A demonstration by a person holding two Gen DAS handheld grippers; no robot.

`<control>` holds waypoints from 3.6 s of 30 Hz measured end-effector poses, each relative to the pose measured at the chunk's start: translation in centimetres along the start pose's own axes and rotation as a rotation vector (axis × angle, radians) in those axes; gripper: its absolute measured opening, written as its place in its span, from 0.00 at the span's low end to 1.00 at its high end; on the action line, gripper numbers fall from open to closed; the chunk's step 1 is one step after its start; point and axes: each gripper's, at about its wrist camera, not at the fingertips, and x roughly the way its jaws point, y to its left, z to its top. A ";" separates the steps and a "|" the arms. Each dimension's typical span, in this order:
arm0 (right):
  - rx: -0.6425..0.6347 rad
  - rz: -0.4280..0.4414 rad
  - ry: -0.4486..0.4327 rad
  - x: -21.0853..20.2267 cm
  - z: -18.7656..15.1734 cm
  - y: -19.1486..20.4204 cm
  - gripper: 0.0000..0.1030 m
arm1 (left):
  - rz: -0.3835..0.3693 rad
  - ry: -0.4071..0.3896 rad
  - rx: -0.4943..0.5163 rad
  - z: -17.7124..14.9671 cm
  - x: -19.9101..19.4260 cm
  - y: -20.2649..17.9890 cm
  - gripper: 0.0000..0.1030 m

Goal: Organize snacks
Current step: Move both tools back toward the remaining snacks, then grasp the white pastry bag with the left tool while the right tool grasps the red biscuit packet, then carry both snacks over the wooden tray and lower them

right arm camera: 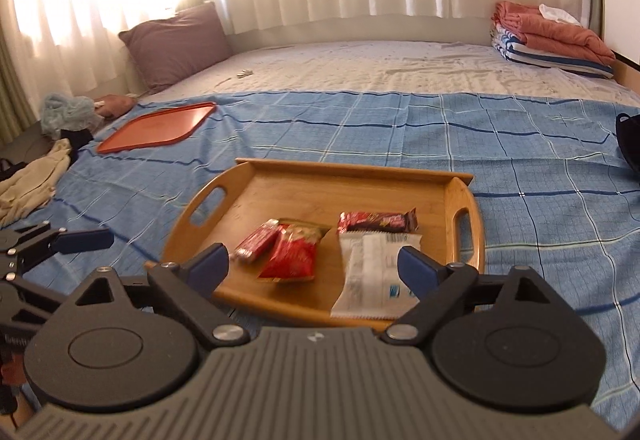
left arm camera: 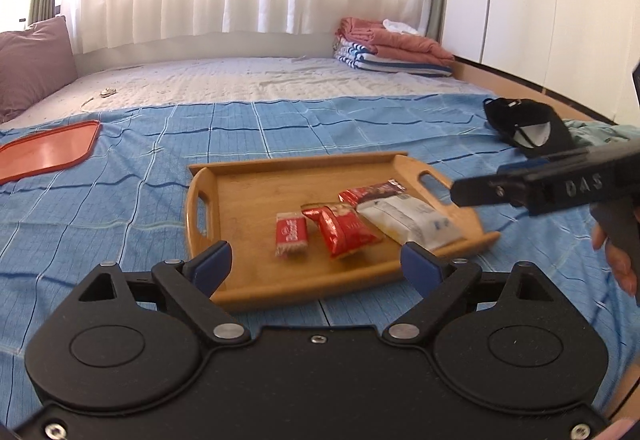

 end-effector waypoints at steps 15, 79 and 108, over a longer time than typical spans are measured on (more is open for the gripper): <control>-0.042 -0.034 -0.029 -5.9 -8.7 3.4 0.97 | 0.094 -0.030 -0.013 -6.0 -6.4 1.2 0.90; 0.055 -0.366 -0.011 -4.3 -20.6 7.4 1.00 | 0.150 0.073 -0.105 -12.4 -1.9 4.7 0.61; 0.053 -0.264 -0.079 -7.0 -18.0 7.5 0.68 | 0.124 0.017 -0.060 -8.2 -3.2 2.2 0.59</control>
